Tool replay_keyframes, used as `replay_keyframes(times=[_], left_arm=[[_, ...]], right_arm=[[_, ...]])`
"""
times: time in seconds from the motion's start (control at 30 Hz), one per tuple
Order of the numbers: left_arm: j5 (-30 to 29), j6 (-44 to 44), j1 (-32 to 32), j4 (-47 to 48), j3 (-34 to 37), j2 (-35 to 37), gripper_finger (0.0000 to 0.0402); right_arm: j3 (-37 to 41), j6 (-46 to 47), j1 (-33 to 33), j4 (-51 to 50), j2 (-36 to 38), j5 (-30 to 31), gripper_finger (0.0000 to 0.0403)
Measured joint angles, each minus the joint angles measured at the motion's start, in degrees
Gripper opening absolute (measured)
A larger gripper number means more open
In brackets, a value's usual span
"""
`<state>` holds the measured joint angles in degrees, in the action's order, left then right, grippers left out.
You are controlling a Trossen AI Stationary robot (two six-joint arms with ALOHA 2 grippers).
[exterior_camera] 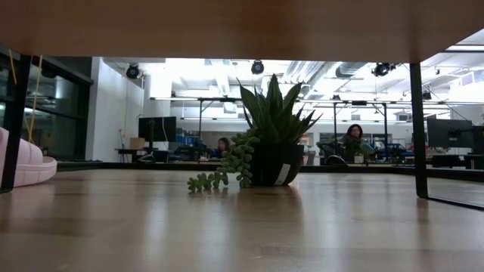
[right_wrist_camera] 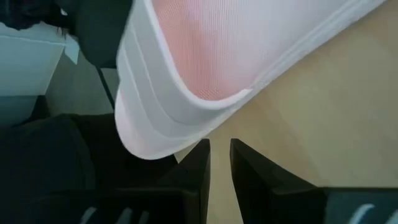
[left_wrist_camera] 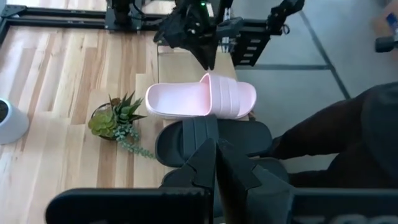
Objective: Pick and place slides into the shelf
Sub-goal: Put the pink slide on the shelf
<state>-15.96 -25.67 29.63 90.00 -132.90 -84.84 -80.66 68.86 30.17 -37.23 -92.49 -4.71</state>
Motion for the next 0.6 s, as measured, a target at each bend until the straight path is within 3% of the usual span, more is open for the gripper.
replay_keyframes(times=[0.2,0.37,0.6], left_arm=[[0.46,-1.3,-0.04,0.02,0.0,3.81,0.0003],[5.17,-5.24,-1.11,-0.14,0.42,6.52,0.0003],[12.18,-11.81,-7.05,0.0,13.69,11.5,0.0003]], right_arm=[[0.0,-4.96,0.02,0.33,5.91,5.5,0.0053],[0.0,-10.01,-1.48,2.99,10.17,8.59,0.0053],[0.0,-15.76,-3.99,0.66,14.64,14.12,0.0053]])
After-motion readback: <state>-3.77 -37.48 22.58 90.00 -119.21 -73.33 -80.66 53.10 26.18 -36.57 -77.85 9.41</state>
